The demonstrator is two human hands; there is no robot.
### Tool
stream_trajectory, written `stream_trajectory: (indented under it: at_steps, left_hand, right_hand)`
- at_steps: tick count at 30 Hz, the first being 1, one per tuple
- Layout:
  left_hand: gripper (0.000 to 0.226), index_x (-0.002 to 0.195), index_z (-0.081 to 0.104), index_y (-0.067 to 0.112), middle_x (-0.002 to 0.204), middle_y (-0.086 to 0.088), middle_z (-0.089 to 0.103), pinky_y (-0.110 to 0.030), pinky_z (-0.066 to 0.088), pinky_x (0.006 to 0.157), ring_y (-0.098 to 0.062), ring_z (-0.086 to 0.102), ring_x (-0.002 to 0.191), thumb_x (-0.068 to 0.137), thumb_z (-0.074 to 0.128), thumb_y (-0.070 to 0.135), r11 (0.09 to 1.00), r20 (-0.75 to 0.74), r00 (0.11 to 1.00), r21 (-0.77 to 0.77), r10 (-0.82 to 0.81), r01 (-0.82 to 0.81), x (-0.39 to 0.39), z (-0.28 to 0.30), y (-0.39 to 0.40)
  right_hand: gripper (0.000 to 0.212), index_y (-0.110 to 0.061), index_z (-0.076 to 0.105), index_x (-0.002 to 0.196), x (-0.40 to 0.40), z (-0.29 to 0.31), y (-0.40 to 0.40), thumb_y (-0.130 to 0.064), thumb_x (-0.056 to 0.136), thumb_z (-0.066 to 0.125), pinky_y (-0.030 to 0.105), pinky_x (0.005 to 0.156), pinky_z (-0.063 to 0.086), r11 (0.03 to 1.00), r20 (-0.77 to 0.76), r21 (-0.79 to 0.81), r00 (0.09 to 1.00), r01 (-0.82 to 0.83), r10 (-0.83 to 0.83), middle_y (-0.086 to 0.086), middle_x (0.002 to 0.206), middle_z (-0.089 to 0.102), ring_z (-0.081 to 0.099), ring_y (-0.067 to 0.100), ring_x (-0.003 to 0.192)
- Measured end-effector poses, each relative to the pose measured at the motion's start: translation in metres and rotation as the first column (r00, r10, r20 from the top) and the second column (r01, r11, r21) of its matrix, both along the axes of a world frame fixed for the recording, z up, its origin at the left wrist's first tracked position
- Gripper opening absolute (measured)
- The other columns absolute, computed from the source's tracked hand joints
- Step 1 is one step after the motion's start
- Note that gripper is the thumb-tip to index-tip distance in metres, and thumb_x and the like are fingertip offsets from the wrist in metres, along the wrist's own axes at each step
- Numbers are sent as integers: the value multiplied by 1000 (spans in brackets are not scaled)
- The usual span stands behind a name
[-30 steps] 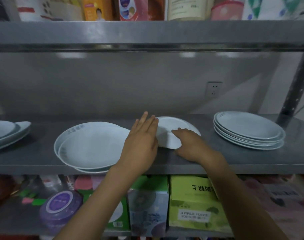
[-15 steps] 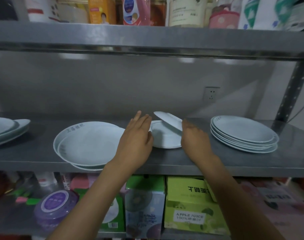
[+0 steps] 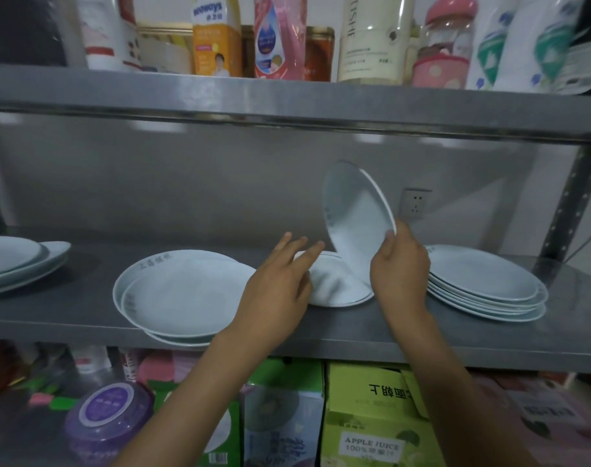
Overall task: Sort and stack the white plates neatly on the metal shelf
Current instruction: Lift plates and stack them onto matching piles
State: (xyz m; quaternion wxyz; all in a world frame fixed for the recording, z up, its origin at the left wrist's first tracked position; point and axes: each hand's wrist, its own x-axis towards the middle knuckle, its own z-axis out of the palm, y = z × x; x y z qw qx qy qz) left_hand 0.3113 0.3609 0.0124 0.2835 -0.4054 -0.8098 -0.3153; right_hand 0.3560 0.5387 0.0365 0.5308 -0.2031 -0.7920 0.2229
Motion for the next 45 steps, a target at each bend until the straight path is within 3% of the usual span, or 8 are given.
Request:
stream_trajectory:
  at_steps: [7, 10, 13, 21, 29, 33, 41, 45]
  left_hand:
    - [48, 144, 44, 26, 155, 0, 32, -27, 23, 113, -20, 10, 149, 97, 54, 20, 999, 50, 999, 38, -22, 20, 9, -14, 8]
    - [48, 140, 48, 24, 154, -1, 33, -19, 9, 110, -20, 10, 148, 94, 61, 28, 996, 52, 999, 83, 15, -19, 6, -17, 3]
    - [50, 132, 58, 21, 147, -3, 44, -17, 12, 109, -21, 22, 145, 87, 65, 40, 989, 73, 997, 144, 30, -40, 2, -16, -8]
    - [19, 97, 75, 12, 101, -2, 68, -20, 38, 92, -21, 55, 106, 84, 72, 25, 974, -135, 983, 206, 122, -92, -3, -12, -44]
    - [16, 90, 77, 10, 81, -1, 69, -32, 47, 70, -21, 62, 79, 80, 75, 22, 956, -163, 964, 239, 212, -170, -22, -8, -93]
    - [17, 85, 77, 8, 78, -3, 69, -32, 46, 68, -22, 61, 73, 77, 74, 22, 956, -169, 955, 210, 244, -207, -30, -5, -115]
    - [20, 81, 79, 9, 76, -2, 71, -30, 50, 69, -16, 65, 71, 64, 87, 17, 962, 11, 970, 126, 244, -244, -37, -12, -146]
    - [21, 82, 79, 11, 77, 0, 72, -6, 43, 71, -9, 63, 70, 65, 87, 19, 967, 96, 972, 123, 215, -225, -37, -16, -146]
  right_hand:
    - [13, -14, 58, 95, -1, 1, -29, -9, 95, 46, 28, 74, 46, 800, -299, -482, 925, -357, 233, 2, 87, 62, 62, 25, 85]
    - [23, -18, 57, 104, -5, 2, -38, -2, 94, 45, 33, 71, 52, 470, -451, -694, 838, -545, 307, 0, 89, 64, 64, 18, 81]
    - [28, -14, 56, 111, -10, 2, -47, 3, 93, 44, 40, 70, 56, 210, -521, -757, 766, -618, 376, 7, 99, 66, 64, 22, 86]
    - [28, -4, 53, 120, -32, 1, -79, 0, 93, 46, 48, 82, 56, -1, -526, -797, 693, -604, 492, 16, 110, 66, 64, 33, 101]
    - [15, -24, 65, 78, -45, -4, -99, -32, 90, 62, 13, 60, 49, 474, -74, -647, 667, -598, 741, -17, 77, 68, 63, -5, 70]
    - [29, -16, 61, 82, -60, -16, -105, -43, 90, 56, 29, 71, 45, 715, 90, -489, 787, -500, 611, -4, 79, 64, 60, 13, 78]
    - [28, -14, 62, 109, -69, -29, -108, -35, 92, 53, 27, 82, 39, 790, 111, -400, 832, -464, 544, 0, 112, 63, 53, 14, 97]
    - [29, -14, 62, 112, -71, -30, -107, -33, 92, 53, 25, 82, 38, 794, 118, -395, 832, -462, 542, 1, 117, 63, 55, 17, 104]
